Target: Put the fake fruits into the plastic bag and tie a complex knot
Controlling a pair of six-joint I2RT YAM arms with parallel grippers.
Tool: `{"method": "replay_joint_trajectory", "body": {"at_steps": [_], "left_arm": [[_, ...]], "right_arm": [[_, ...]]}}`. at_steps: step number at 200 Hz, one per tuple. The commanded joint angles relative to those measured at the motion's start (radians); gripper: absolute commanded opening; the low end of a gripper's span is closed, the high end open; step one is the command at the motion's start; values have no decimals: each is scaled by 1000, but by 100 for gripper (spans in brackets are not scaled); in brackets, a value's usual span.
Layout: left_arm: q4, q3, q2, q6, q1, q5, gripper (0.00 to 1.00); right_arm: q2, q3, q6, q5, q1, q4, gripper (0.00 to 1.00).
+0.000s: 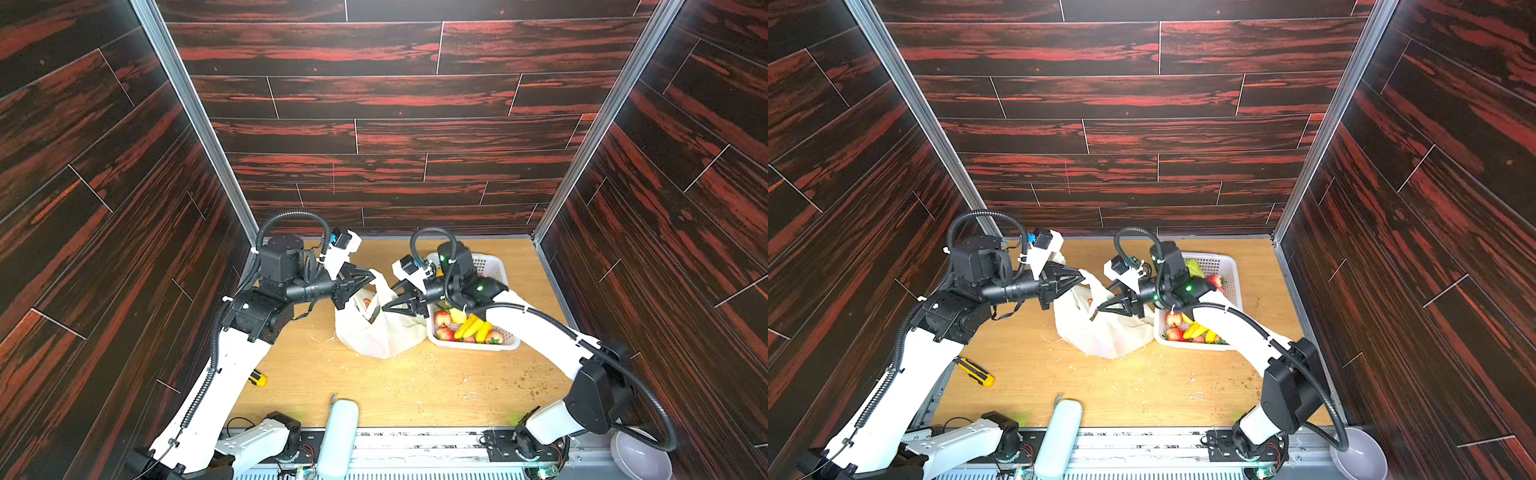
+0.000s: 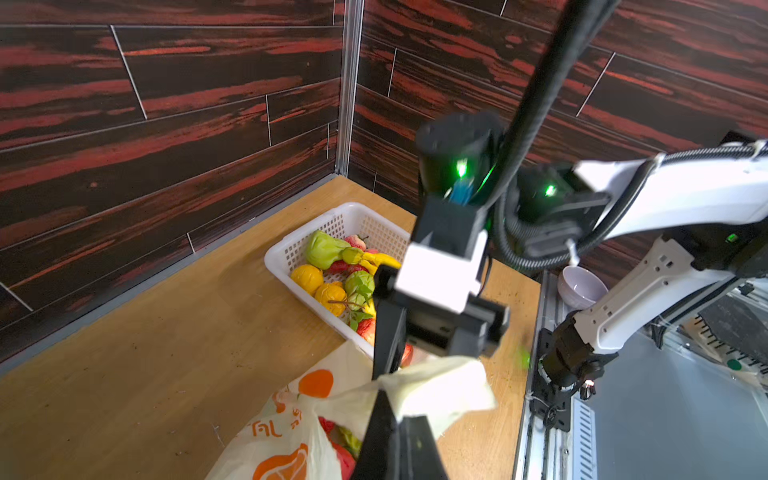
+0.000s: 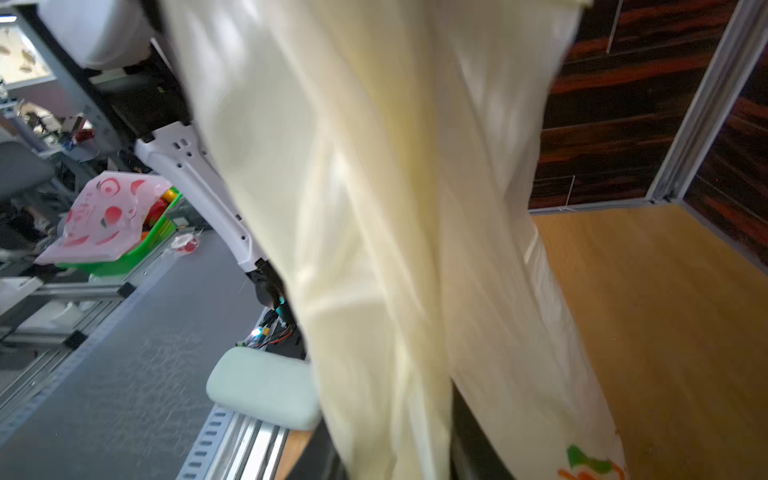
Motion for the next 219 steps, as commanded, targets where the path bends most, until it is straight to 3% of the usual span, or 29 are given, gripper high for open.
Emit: {"method": "replay_joint_trajectory", "body": {"at_steps": [1,56,63,90,120,144,164,219], "left_arm": [[80,-4,-14,-15,8,31,0],[126,-14,-30,-64,29,4,0],[139,-19,-36,-75,37,1,4],[212,-69,-73,-131,55,16,36],[334,-177,-109,-232,54,85,55],[540,-314,-141,-332,40,96,68],[624,-367,-131,-361,22,57,74],[752,-332,4,-419,-30,41,77]], "right_arm": [[-39,-52,75,37,4,145,28],[-62,-116,146,81,-12,246,0],[-70,-126,155,78,-22,257,0],[-93,-148,202,23,-60,300,0],[-108,-143,201,-25,-62,301,0],[-110,-136,185,-48,-61,282,0],[-114,-140,174,-56,-62,270,0],[-115,-147,177,-75,-61,273,0]]}}
